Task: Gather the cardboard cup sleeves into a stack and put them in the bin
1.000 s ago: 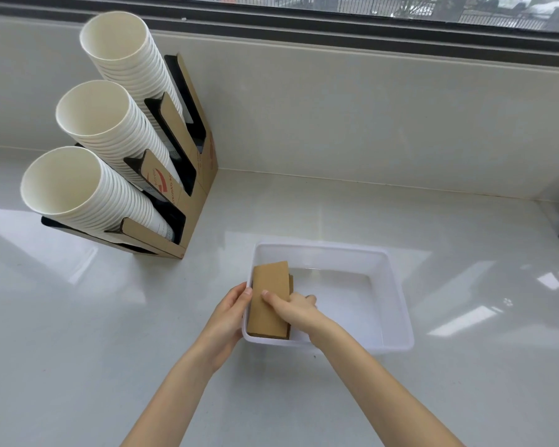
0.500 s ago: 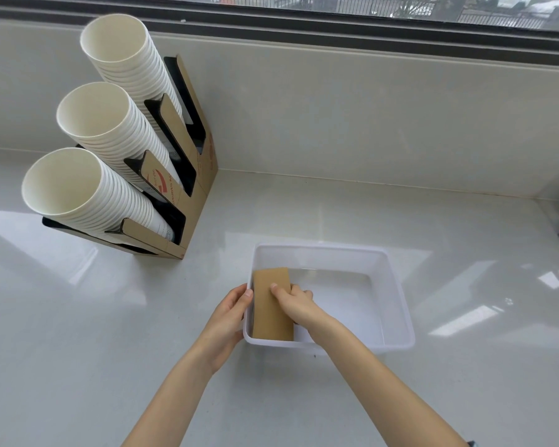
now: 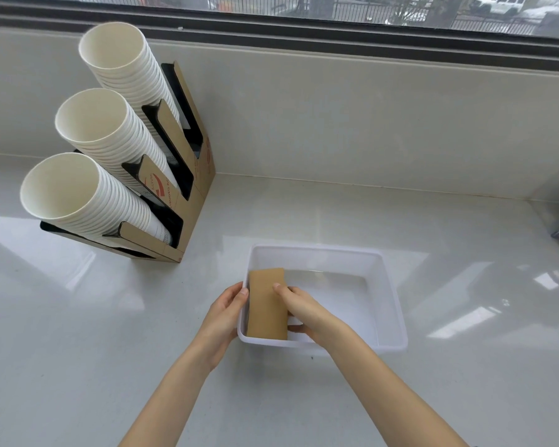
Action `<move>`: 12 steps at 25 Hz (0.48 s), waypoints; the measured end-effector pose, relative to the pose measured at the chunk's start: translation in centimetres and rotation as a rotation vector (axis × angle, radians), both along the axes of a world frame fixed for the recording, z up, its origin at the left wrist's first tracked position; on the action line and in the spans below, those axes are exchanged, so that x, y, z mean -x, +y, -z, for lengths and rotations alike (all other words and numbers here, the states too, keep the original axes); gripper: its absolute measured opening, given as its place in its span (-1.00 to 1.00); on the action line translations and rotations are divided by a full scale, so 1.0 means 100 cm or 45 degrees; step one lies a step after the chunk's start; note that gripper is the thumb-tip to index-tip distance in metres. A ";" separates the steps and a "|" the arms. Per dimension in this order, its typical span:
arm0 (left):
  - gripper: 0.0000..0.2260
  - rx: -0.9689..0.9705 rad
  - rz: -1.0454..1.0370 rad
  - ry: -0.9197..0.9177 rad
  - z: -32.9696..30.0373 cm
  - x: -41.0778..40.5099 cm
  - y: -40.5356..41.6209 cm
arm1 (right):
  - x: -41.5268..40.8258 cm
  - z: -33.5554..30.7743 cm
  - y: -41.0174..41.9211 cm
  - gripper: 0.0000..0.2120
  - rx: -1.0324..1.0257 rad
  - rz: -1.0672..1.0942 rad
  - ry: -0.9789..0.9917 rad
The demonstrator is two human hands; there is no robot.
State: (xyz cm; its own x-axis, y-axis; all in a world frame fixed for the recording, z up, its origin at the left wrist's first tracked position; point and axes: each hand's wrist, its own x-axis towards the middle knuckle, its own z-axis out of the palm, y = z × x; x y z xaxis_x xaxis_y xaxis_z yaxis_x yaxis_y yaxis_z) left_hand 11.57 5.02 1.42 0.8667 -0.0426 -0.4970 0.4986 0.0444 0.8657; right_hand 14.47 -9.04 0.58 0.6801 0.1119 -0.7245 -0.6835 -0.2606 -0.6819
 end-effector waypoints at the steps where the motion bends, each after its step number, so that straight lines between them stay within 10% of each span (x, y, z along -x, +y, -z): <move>1: -0.73 -0.037 -0.005 -0.004 -0.002 -0.002 0.000 | 0.002 -0.004 -0.004 -0.42 0.041 -0.033 -0.033; 12: -0.44 -1.169 0.286 -0.711 -0.061 -0.048 -0.026 | -0.005 -0.077 -0.050 -0.38 0.787 -0.441 -0.636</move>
